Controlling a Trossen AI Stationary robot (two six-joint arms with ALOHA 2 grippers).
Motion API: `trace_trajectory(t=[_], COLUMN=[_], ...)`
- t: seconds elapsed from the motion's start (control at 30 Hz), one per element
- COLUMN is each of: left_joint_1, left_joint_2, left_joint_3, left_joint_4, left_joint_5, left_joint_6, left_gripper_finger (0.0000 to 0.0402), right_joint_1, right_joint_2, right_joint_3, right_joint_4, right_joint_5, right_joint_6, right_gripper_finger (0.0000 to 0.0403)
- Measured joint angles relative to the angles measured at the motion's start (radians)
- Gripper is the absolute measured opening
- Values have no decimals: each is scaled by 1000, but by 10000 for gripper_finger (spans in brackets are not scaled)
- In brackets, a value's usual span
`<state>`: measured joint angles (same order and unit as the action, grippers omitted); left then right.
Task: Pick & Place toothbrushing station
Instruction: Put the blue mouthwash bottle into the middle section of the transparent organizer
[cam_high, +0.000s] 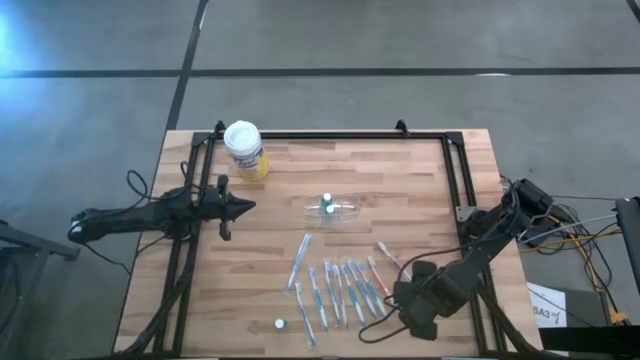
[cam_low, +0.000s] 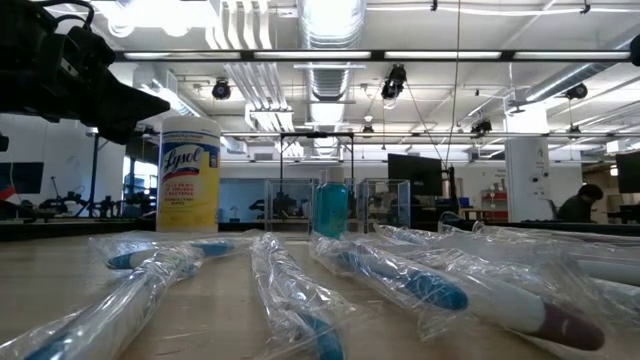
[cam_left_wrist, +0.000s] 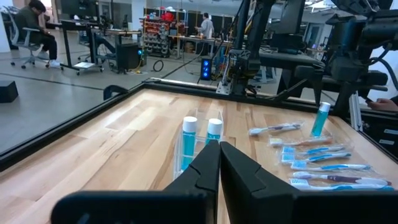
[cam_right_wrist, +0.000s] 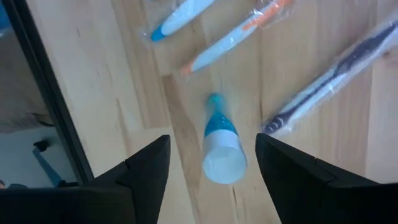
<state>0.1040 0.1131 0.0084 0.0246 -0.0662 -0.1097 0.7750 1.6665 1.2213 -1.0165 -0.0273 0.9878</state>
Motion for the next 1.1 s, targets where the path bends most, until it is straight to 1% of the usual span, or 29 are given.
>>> trace_trajectory(t=[0.17,0.3,0.4,0.63,0.8,0.83,0.87,0.9,1.0,1.1], left_joint_1=[0,0,0,0,0,0,0,0,0,0], left_joint_2=[0,0,0,0,0,0,0,0,0,0], left_joint_3=[-1,-1,-1,-1,-2,-2,-2,-2,-2,-2], left_joint_4=[0,0,-1,-1,-1,-1,-1,-1,0,0], left_joint_5=[0,0,0,0,0,-1,-1,-1,-1,-1], left_joint_6=[0,1,1,2,2,2,2,2,2,2], left_gripper_finger=[13,10,12,16,16,16,15,14,11,10], right_joint_1=[0,0,0,0,-1,-2,-3,-3,-12,-22], right_joint_2=[0,0,0,-1,-3,-4,-4,-3,-4,-5], right_joint_3=[0,0,0,0,1,4,9,14,59,113], right_joint_4=[-2,-4,-5,-10,-41,-55,-73,-99,-163,-221], right_joint_5=[0,0,-1,-11,-23,-26,-25,-24,-23,-4], right_joint_6=[-1,-16,-24,-64,-107,-115,-128,-132,-163,-202], right_gripper_finger=[210,186,159,80,78,70,50,39,14,5])
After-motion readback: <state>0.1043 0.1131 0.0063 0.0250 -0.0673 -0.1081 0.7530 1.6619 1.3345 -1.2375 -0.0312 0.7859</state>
